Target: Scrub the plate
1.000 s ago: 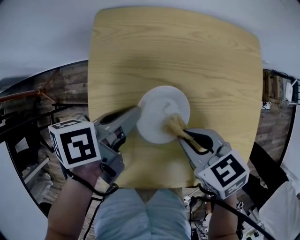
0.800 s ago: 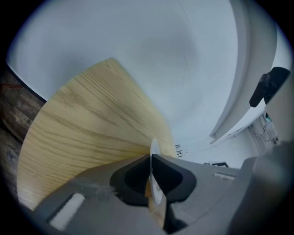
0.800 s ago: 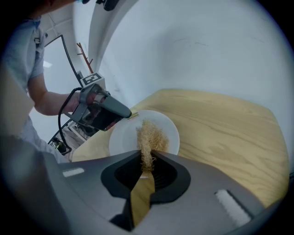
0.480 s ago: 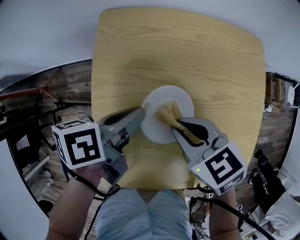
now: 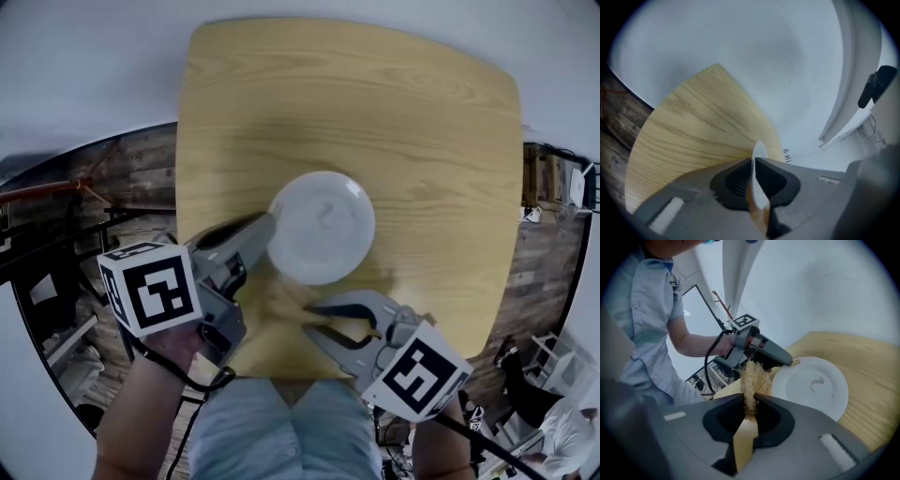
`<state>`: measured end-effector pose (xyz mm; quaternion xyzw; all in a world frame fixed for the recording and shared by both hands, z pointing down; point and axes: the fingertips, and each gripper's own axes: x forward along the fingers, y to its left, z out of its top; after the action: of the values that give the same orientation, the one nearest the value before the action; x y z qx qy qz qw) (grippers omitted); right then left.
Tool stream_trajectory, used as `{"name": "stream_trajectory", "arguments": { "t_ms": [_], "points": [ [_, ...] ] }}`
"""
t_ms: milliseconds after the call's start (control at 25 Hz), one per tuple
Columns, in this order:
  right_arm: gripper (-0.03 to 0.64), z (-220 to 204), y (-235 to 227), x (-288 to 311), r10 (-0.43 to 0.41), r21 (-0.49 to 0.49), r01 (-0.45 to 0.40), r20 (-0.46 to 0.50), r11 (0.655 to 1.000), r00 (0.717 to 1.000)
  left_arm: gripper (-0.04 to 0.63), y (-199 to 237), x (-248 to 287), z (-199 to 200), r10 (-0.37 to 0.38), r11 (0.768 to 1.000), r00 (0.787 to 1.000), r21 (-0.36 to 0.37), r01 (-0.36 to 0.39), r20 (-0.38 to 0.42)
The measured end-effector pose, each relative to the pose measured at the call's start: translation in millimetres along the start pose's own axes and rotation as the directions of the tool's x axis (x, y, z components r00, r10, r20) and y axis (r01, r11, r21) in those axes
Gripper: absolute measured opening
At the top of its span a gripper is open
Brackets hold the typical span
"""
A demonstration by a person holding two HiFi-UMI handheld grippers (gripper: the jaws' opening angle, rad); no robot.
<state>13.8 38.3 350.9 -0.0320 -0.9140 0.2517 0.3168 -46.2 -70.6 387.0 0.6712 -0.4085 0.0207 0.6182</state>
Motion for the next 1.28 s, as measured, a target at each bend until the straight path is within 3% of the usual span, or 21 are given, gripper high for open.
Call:
{"name": "stream_trajectory", "arguments": {
  "t_ms": [240,320,440,600,720,840,960,1040,1160,1240,1280],
  "points": [
    [0.048,0.6,-3.9,-16.5,-0.007,0.028,0.005,0.049,1.000,0.999,0.141,2.4,-1.5,-5.4,0.054,0.997,0.998,0.061,-0.052,-0.028],
    [0.048,2.3,-5.3,-22.5,-0.027,0.034,0.024,0.069,0.999,0.997,0.194,5.0,-7.9,-5.0,0.090,0.989,0.996,0.115,-0.088,-0.011],
    [0.048,2.8,-6.0,-32.0,-0.075,0.053,0.069,0.108,0.996,0.991,0.206,3.2,-23.0,-8.1,0.107,0.983,0.994,0.151,-0.109,0.025],
    [0.048,9.9,-19.6,-68.6,-0.160,0.098,0.145,0.173,0.985,0.972,0.204,-24.1,-38.1,-7.3,0.125,0.966,0.985,0.210,-0.148,0.119],
    [0.048,24.3,-25.3,-94.3,-0.230,0.070,0.220,0.219,0.973,0.948,0.204,-56.8,-55.6,-1.4,0.111,0.952,0.966,0.256,-0.171,0.232],
    [0.049,50.8,-23.7,-119.1,-0.274,0.047,0.273,0.305,0.961,0.912,0.195,-92.6,-76.1,6.5,0.072,0.936,0.926,0.297,-0.191,0.371],
    [0.049,78.8,-15.5,-143.6,-0.319,0.039,0.330,0.389,0.943,0.864,0.108,-119.7,-100.6,10.7,0.040,0.917,0.869,0.328,-0.228,0.493],
    [0.049,94.2,-2.2,-153.5,-0.336,0.043,0.354,0.435,0.934,0.835,0.034,-133.5,-118.4,5.7,0.023,0.903,0.839,0.350,-0.251,0.543],
    [0.049,109.1,29.6,-157.2,-0.333,0.028,0.366,0.482,0.930,0.810,0.021,-155.0,-145.7,-8.7,-0.022,0.878,0.799,0.393,-0.272,0.601],
    [0.049,117.2,52.0,-155.9,-0.346,0.022,0.391,0.511,0.920,0.787,0.021,-168.9,-168.4,-17.7,-0.037,0.844,0.751,0.424,-0.330,0.659],
    [0.049,121.7,62.1,-155.1,-0.361,0.026,0.410,0.528,0.912,0.769,0.021,-175.4,-180.2,-21.6,-0.040,0.814,0.724,0.443,-0.377,0.689]
  ]
}}
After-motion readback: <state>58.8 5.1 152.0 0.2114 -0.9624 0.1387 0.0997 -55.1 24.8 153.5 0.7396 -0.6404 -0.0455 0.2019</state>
